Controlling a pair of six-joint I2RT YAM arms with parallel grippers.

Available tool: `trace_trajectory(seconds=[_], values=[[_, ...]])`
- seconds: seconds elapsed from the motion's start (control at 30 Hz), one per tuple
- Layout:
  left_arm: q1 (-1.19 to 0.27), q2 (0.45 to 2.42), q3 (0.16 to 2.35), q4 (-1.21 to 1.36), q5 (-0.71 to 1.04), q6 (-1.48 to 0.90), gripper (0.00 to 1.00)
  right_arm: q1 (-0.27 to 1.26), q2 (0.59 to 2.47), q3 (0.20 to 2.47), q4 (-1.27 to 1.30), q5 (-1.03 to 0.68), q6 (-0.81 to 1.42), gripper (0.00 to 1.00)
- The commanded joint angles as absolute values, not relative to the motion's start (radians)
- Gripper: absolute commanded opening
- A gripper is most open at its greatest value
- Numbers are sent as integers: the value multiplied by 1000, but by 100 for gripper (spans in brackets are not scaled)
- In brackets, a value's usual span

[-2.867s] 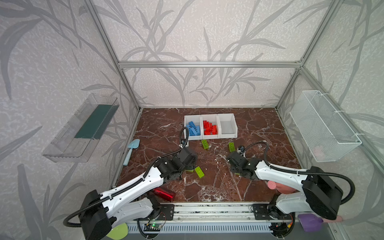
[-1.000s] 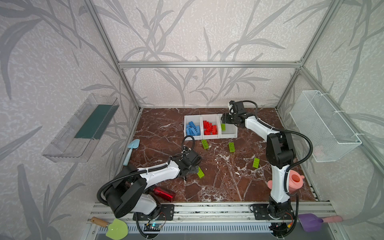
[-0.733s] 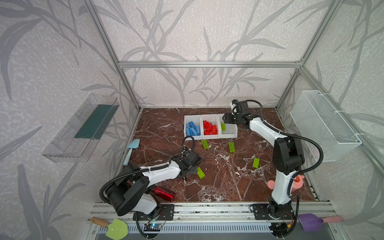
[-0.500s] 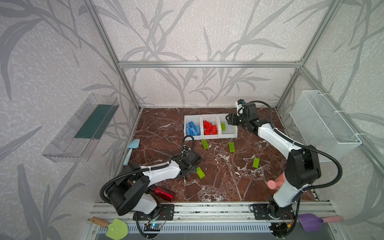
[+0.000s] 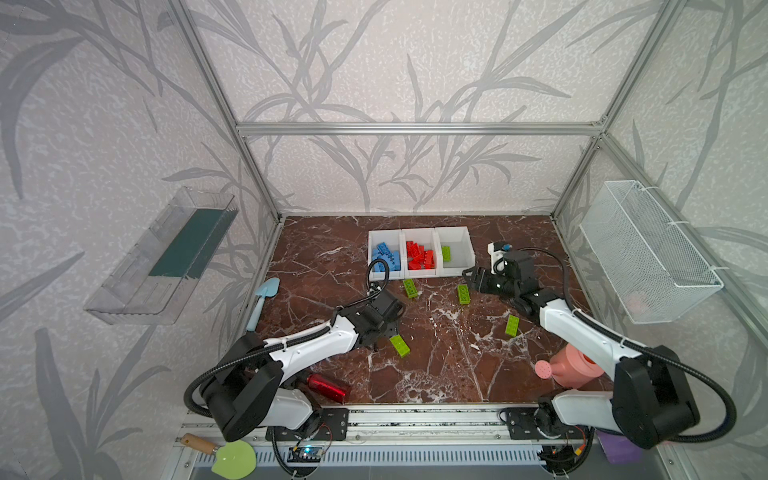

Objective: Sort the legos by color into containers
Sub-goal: 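Withdraw the right arm while the left gripper lifts the green brick, then carry the green brick into the far compartment and release it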

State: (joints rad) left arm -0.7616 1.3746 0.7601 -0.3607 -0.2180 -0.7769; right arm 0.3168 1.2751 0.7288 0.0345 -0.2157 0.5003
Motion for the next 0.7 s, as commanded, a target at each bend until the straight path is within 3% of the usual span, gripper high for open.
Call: trace_trajectory(seconds=[0.0,0.27,0.67], values=[[-759,1363,823,-387,-234,-751,59,316,1168,652,91,-224,526,70],[-758,1517,1048,-387,-182,-702,59,327,979,400,137,-196,552,71],[-753,1920,1617,-473,-128,-595,58,328,828,273,150,-146,575,72]])
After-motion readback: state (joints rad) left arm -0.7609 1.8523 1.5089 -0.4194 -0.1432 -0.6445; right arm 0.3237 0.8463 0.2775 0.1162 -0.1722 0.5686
